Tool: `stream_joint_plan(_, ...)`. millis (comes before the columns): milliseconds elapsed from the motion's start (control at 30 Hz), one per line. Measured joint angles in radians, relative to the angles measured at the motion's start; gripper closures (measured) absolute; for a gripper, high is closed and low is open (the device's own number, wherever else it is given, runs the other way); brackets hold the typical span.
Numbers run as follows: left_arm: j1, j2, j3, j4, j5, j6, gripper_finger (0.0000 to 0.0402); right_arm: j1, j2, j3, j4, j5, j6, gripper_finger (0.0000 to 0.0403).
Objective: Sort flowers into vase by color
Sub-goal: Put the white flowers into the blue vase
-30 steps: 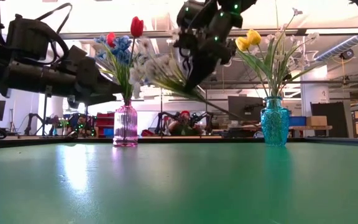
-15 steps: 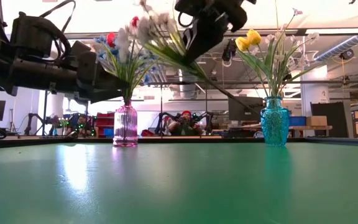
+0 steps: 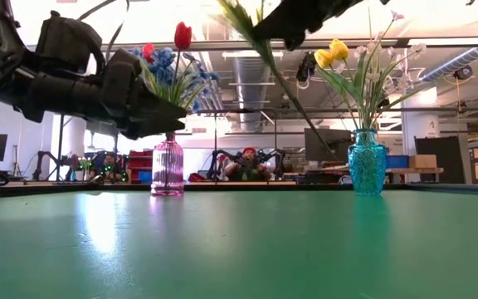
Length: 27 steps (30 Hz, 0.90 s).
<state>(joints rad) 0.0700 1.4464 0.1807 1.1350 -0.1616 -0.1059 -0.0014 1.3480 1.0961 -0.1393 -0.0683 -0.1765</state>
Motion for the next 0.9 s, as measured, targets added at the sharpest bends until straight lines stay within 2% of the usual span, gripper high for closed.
stream_joint_plan(100,-0.011,0.000,0.013,-0.001,0.000,0.001,0.0086,0.011,-0.080,-0.089,0.120,0.054,0.036,0.0390)
stream_joint_plan(400,-0.071,0.034,0.149,-0.023,-0.004,0.099,0.0086,0.017,-0.295,-0.302,0.395,0.353,0.084,0.0390)
stream_joint_plan(633,-0.080,0.210,0.331,-0.034,-0.004,0.150,0.0086,0.017,-0.422,-0.427,0.601,0.529,0.026,0.0390)
stream_joint_plan(900,-0.060,0.414,0.517,-0.007,-0.004,0.206,0.0086,0.041,-0.574,-0.500,0.616,0.687,-0.085,0.0390)
